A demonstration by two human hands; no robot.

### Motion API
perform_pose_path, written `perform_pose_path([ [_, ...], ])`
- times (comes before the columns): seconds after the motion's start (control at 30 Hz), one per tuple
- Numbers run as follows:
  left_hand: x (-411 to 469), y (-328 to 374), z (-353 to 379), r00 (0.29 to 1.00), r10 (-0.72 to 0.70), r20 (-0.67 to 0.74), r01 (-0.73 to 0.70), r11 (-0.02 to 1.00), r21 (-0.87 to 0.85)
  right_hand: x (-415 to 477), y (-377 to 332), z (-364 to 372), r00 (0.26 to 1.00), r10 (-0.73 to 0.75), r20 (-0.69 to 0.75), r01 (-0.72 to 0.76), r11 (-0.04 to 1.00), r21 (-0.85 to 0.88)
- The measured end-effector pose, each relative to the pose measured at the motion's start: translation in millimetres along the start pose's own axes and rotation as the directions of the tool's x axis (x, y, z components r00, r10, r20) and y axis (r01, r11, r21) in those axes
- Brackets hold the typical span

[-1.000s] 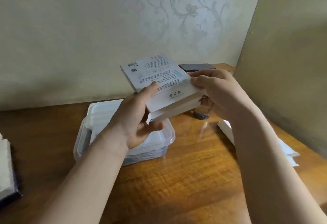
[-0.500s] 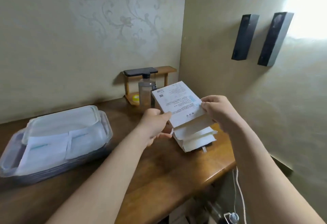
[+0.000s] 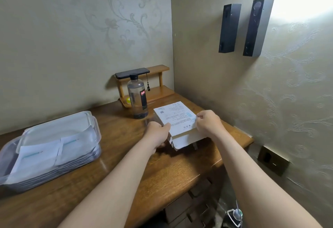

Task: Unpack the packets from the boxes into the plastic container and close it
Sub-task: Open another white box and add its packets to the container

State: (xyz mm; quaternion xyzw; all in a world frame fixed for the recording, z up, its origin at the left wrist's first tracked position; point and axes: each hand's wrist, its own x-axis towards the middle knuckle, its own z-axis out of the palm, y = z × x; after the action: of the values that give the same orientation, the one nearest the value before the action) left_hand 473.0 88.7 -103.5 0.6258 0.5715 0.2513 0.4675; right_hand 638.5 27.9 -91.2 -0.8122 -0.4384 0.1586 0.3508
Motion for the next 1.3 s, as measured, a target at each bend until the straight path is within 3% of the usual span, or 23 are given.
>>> perform_pose_path([
  [0.13,-12,4,-20,0.997,0.009,-0.079,-0.007,1.0,0.027,-12,-19,-8,0.982,-0.054,-0.179,0.025,0.987,-0.159],
  [0.23,-32,2,-55,0.983,0.089,-0.159,-0.08,0.995,0.058,-29,-60,-7,0.953,-0.184,-0.239,0.139,0.971,-0.195],
  [0.47,-98,-32,-195,0.894,0.193,-0.404,-0.209,0.978,0.005,-96,-198,56,0.883,-0.466,-0.058,0.469,0.874,0.124],
  [0.63,-156,-83,-299,0.74,0.114,-0.663,-0.156,0.988,-0.004,-161,-293,140,0.76,-0.64,0.115,0.592,0.754,0.284],
  [0.77,-196,-143,-374,0.639,0.02,-0.769,-0.02,1.0,0.01,-227,-350,208,0.629,-0.717,0.301,0.626,0.696,0.351],
  [0.9,-234,-198,-425,0.533,-0.088,-0.841,0.273,0.959,0.073,-276,-380,267,0.494,-0.723,0.482,0.647,0.677,0.352],
  [0.97,-249,-221,-438,0.52,-0.158,-0.839,0.324,0.946,0.023,-292,-387,291,0.457,-0.698,0.551,0.643,0.687,0.337],
  [1.1,-255,-256,-448,0.555,-0.284,-0.781,0.225,0.956,-0.188,-308,-388,321,0.448,-0.629,0.636,0.626,0.728,0.279],
  [1.3,-244,-273,-454,0.51,-0.329,-0.794,0.118,0.942,-0.315,-307,-392,332,0.509,-0.572,0.643,0.597,0.773,0.216],
])
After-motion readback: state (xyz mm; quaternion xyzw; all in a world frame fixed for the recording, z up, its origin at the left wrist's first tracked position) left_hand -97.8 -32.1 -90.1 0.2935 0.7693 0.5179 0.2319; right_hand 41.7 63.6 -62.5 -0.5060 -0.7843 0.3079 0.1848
